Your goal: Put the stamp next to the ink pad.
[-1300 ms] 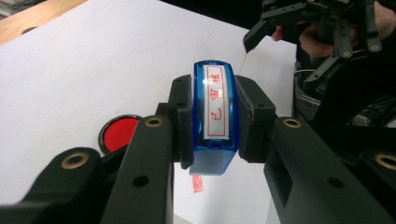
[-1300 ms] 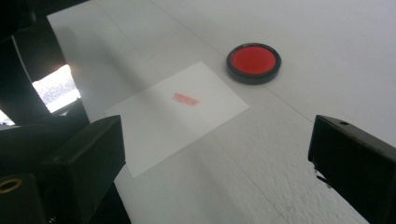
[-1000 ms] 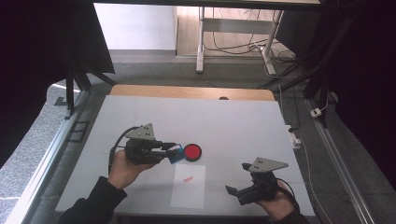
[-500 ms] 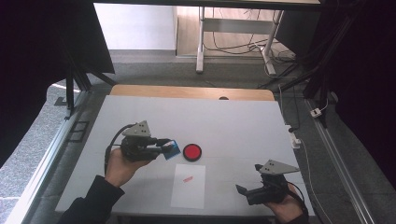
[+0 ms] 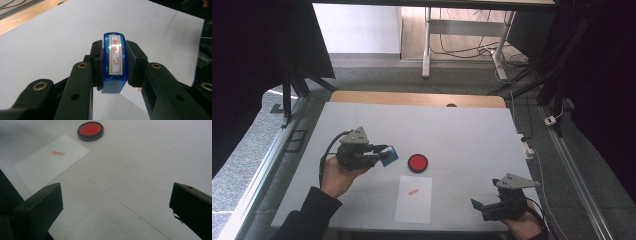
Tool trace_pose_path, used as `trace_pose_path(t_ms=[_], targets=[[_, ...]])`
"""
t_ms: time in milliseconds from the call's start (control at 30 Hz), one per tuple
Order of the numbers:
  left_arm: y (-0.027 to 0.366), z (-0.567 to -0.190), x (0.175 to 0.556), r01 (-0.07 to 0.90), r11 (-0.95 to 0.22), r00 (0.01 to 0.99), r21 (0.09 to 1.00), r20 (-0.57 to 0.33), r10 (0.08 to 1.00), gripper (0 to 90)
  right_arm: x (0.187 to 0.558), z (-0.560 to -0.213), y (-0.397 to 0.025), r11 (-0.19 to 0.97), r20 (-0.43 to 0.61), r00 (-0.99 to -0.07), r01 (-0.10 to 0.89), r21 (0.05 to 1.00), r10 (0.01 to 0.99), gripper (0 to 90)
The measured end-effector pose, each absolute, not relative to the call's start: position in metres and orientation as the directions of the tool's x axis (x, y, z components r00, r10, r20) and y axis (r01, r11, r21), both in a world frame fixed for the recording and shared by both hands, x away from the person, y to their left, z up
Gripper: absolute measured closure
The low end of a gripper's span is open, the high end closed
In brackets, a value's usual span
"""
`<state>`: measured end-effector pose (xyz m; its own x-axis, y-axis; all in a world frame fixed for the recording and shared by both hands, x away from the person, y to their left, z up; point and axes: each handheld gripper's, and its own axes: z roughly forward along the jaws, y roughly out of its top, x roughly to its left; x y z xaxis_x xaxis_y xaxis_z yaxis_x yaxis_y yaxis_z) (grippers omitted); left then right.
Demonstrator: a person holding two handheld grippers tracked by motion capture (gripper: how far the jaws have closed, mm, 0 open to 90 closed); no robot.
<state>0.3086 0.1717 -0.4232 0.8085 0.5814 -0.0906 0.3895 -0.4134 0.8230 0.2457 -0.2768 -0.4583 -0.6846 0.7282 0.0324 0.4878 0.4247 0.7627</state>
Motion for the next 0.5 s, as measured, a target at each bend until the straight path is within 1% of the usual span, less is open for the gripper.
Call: trace_pose_path(t_ms=[167, 500], targets=[[0.178, -0.426, 0.313, 0.432, -0.398, 0.780, 0.809, -0.114, 0.615, 70.6, 0.245, -0.458, -0.280, 0.411, 0.042, -0.677, 0.494, 0.766, 0.735, 0.0], [0.191, -0.439, 0.322, 0.474, -0.379, 0.732, 0.795, -0.116, 0.672, 70.5, 0.245, -0.459, -0.278, 0.422, 0.031, -0.678, 0.492, 0.761, 0.734, 0.0]])
